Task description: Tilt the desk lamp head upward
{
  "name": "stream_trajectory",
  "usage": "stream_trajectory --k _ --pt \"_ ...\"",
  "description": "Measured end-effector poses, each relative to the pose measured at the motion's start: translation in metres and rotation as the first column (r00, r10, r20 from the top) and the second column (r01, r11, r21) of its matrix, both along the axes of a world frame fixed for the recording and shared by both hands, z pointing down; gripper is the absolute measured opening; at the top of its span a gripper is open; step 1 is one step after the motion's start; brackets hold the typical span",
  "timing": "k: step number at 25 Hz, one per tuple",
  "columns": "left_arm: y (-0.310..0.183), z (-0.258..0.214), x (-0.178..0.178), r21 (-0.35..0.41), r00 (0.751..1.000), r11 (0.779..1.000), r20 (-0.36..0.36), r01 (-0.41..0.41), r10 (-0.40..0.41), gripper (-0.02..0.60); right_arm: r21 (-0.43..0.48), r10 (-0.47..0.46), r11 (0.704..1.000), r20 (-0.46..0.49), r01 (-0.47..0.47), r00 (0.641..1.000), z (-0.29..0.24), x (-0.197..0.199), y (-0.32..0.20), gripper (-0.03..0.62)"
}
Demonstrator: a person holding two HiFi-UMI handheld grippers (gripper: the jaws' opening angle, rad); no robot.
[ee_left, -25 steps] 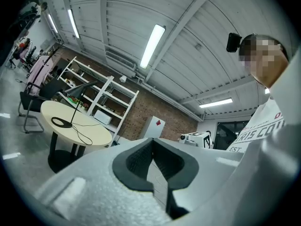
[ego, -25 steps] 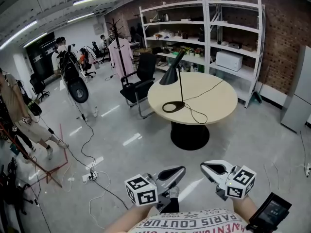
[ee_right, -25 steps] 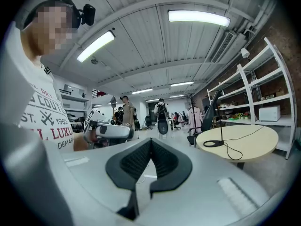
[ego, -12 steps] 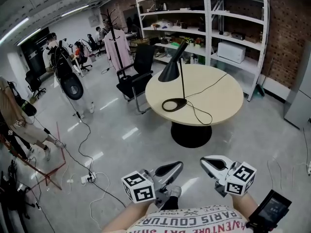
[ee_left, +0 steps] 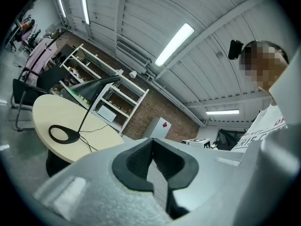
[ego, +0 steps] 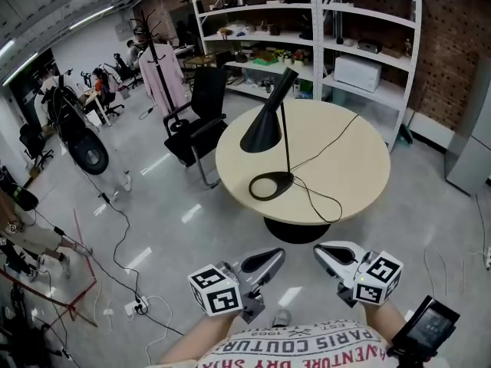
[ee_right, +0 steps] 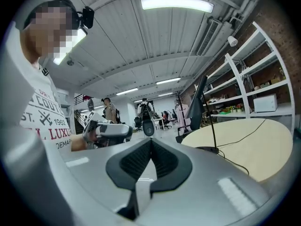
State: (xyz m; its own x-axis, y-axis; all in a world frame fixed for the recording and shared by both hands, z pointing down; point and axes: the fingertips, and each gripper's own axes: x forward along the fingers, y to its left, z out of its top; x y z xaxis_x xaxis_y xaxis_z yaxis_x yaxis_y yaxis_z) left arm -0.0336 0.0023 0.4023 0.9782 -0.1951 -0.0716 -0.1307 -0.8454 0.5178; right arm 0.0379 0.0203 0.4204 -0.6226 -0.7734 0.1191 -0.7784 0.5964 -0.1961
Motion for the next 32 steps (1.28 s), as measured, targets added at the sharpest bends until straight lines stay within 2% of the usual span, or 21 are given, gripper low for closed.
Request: stream_trajectory --k 5,9,17,21,28,32 --pt "-0.073 -0.003 0.001 -0.007 1.0 1.0 -0.018 -0.007 0.007 -0.002 0.017 0.02 1.0 -0.011 -0.02 1.0 -0.008 0.005 -0.07 0.006" --pt "-0.114 -0.006 -0.001 -0.004 0.999 1.0 -0.032 0.002 -0.002 -0.002 0.027 0.02 0.999 -0.018 -0.02 1.0 -0.011 0.005 -0.107 0.006" --pt "-0.155 0.005 0.007 -0.039 0.999 0.999 -0.043 0.003 -0.004 -0.002 0.029 0.037 0.999 -0.024 -0.036 0.999 -0.004 0.018 -0.146 0.006" --pt "-0.166 0.011 0.022 -0.059 1.0 0.998 -0.016 -0.001 0.0 -0.002 0.022 0.035 0.999 -0.028 -0.034 0.999 0.0 0.035 -0.166 0.006" --pt "-0.211 0.021 0.041 -0.096 0.997 0.992 0.001 0.077 -0.077 -0.002 0.028 0.002 1.0 -0.058 0.0 0.998 0.003 0.068 -0.221 0.006" --pt "-0.236 0.023 0.047 -0.099 0.991 0.987 -0.002 0.13 -0.131 -0.002 0.073 -0.033 0.997 -0.08 0.038 0.996 -0.008 0.084 -0.261 0.006"
